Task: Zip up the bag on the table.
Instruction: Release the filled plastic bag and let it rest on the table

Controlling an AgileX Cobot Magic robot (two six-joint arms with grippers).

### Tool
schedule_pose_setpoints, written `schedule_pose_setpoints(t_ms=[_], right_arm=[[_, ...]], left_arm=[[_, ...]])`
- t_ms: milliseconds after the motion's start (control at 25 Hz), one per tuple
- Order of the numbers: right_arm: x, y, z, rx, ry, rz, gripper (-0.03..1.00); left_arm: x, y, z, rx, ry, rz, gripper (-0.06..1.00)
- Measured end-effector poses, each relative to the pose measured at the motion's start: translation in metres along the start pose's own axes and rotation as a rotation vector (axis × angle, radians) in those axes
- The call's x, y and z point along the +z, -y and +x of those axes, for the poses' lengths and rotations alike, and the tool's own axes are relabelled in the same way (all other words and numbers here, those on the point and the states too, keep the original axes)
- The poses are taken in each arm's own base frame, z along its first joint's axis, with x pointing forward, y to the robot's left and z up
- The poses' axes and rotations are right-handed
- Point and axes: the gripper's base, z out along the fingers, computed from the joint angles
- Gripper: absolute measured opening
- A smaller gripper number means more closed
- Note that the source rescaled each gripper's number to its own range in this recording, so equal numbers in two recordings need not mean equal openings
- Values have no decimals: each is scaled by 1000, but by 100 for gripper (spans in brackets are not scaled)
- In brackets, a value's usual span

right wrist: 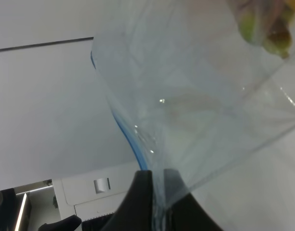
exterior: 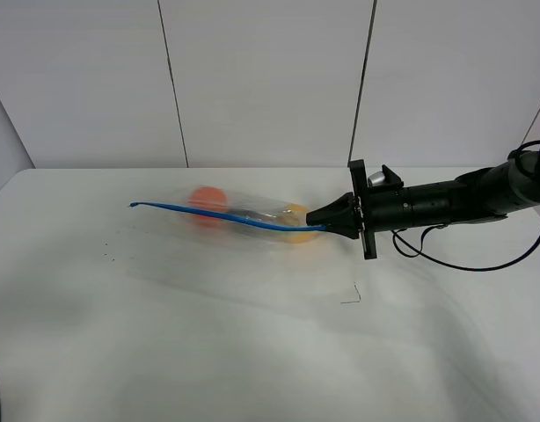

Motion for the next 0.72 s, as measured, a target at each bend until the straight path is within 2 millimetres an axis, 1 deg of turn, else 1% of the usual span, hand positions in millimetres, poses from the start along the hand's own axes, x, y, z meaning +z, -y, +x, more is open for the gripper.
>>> schedule_pose_setpoints(t_ms=[400, 520, 720], right_arm=[[0, 0, 0, 0, -1, 1, 0], [0, 0, 0, 0, -1, 1, 0], [0, 0, 0, -1, -1, 1, 0]], left_arm=[[-2, 0, 1, 0, 12, -1, 100], [-10, 1, 6, 3, 72, -8, 100], [-30, 4, 21, 9, 234, -28, 100]])
